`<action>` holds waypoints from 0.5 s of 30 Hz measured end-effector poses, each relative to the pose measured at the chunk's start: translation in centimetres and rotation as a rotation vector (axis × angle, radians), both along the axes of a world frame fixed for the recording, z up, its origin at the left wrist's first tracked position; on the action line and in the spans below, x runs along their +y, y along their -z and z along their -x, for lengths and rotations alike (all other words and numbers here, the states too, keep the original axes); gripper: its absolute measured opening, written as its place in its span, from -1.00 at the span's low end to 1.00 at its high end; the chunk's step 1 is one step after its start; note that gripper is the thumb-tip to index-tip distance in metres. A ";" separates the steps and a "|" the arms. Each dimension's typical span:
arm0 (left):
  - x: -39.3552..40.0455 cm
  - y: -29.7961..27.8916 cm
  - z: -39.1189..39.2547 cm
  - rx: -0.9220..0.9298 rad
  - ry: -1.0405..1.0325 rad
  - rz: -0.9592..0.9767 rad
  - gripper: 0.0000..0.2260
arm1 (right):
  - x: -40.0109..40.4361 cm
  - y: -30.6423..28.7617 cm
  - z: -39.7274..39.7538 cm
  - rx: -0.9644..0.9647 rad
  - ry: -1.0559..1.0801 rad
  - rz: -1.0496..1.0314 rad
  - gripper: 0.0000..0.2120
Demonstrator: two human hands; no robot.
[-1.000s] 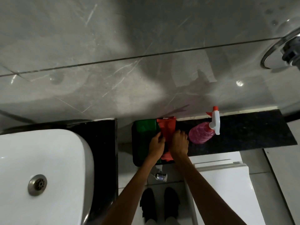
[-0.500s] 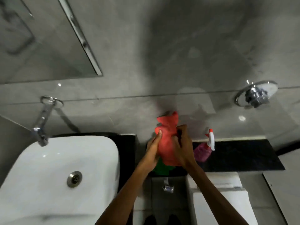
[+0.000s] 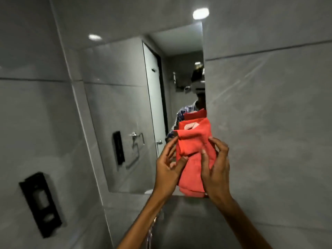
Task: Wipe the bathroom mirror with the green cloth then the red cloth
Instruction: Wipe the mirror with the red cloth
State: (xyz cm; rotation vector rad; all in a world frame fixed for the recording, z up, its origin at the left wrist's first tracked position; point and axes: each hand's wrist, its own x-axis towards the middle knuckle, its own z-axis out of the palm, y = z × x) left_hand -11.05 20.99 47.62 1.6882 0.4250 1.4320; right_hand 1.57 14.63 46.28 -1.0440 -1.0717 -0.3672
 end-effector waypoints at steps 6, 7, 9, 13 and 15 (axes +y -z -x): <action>8.0 -4.6 4.9 0.290 -0.403 -0.606 -0.43 | 6.4 -6.3 0.1 -0.139 0.342 -0.078 -0.66; 10.0 -4.0 6.3 0.328 -0.524 -0.687 -0.42 | 7.3 -6.6 -0.1 -0.125 0.377 -0.033 -0.66; 13.7 -2.2 9.1 0.371 -0.692 -0.749 -0.42 | 8.8 -6.4 -1.2 -0.178 0.576 0.042 -0.60; 20.2 0.9 14.5 0.480 -0.883 -0.723 -0.35 | 10.8 -5.5 -2.1 -0.451 0.812 0.160 -0.43; 22.3 0.9 15.5 0.568 -0.903 -0.686 -0.32 | 11.7 -5.6 -1.2 -0.432 0.815 0.252 -0.42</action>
